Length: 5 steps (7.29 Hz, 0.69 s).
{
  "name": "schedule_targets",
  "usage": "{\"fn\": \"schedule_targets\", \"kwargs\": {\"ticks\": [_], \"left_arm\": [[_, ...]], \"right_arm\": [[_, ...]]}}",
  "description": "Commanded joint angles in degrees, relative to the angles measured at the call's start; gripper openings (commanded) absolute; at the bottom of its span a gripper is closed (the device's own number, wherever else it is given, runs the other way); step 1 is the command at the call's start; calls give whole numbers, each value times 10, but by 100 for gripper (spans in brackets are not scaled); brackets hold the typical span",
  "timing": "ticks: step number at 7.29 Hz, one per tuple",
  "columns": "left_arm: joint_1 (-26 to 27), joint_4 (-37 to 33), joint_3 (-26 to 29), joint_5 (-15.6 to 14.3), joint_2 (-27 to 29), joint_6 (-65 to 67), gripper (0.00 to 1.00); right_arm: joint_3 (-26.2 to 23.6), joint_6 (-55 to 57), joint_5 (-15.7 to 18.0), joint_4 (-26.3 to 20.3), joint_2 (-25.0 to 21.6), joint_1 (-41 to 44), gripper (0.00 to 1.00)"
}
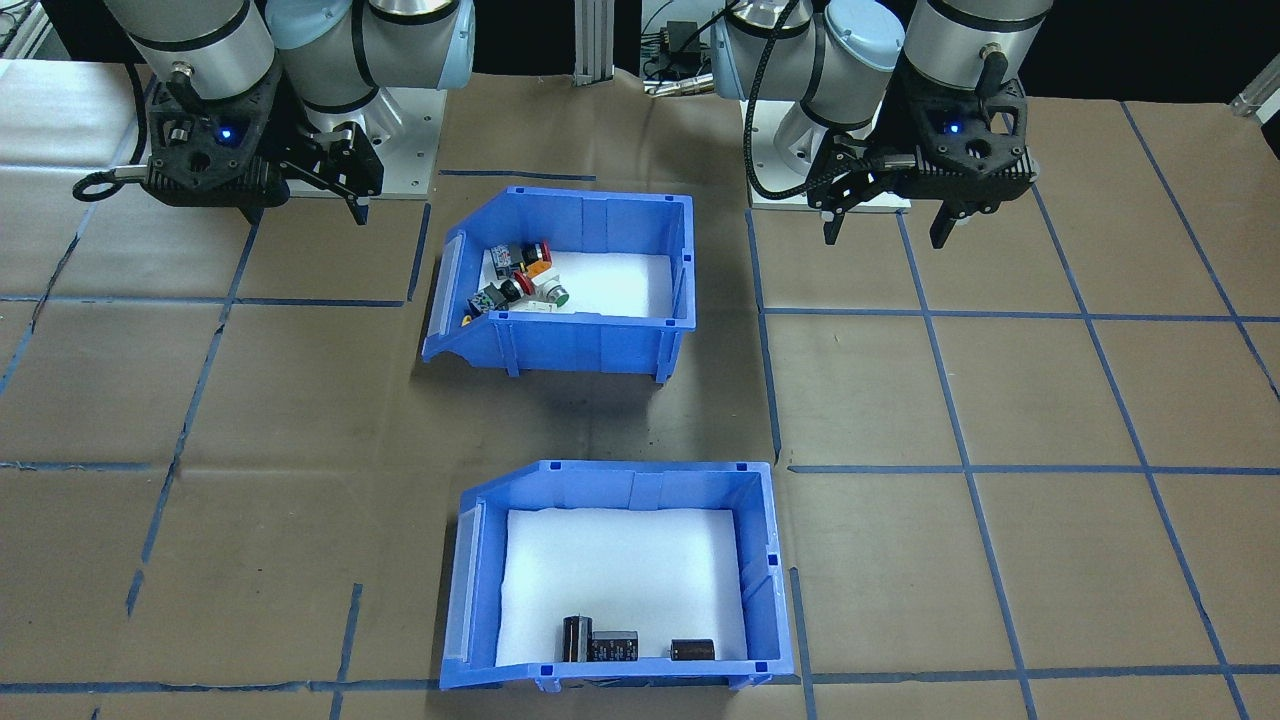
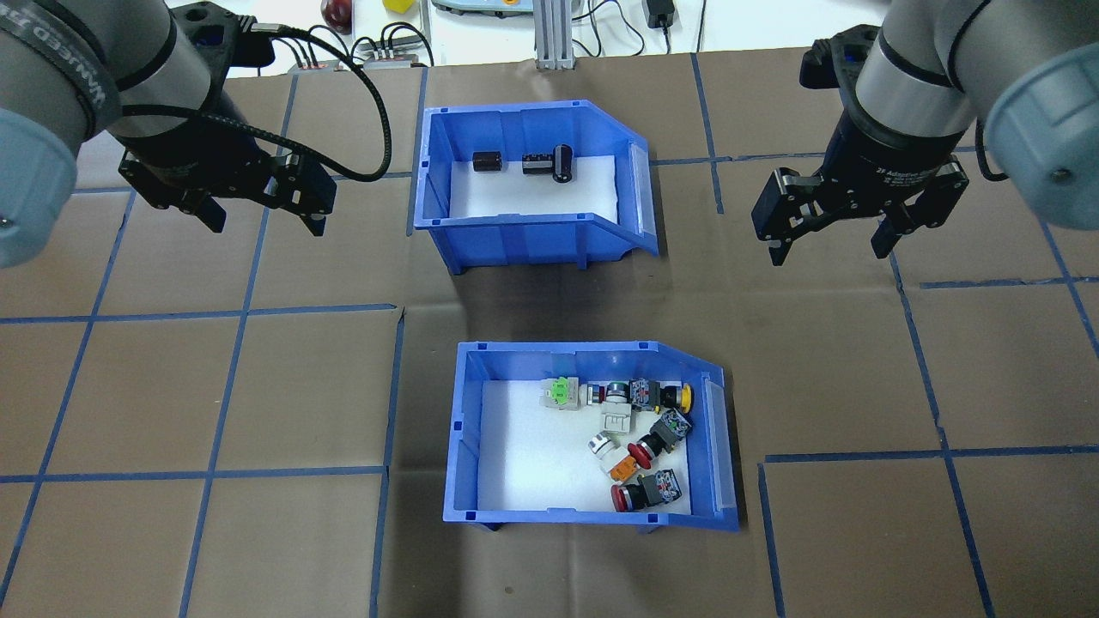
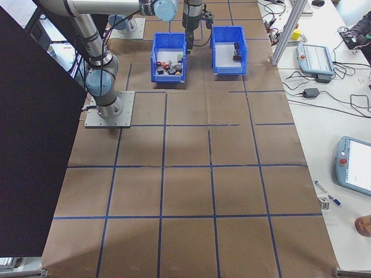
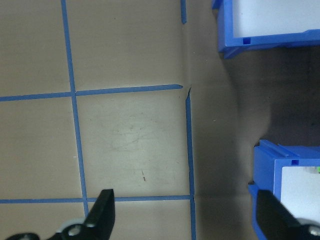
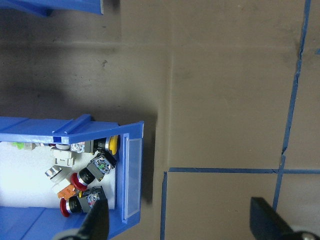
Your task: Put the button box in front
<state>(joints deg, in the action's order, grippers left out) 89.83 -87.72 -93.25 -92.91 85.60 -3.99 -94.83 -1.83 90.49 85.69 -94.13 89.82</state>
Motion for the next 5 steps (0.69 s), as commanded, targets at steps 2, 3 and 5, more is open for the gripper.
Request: {"fn": "schedule_targets", "kwargs": {"ticks": [2, 3, 5], "left_arm": [[0, 0, -4, -1, 1, -2, 99], [0, 5, -7, -1, 0, -1, 99], [1, 5, -8, -2, 2, -1, 99]], "right_arm": [[0, 0, 1, -1, 0, 0, 100], [0, -1, 6, -1, 0, 0, 100], [7, -5, 10, -1, 7, 1, 100]]}}
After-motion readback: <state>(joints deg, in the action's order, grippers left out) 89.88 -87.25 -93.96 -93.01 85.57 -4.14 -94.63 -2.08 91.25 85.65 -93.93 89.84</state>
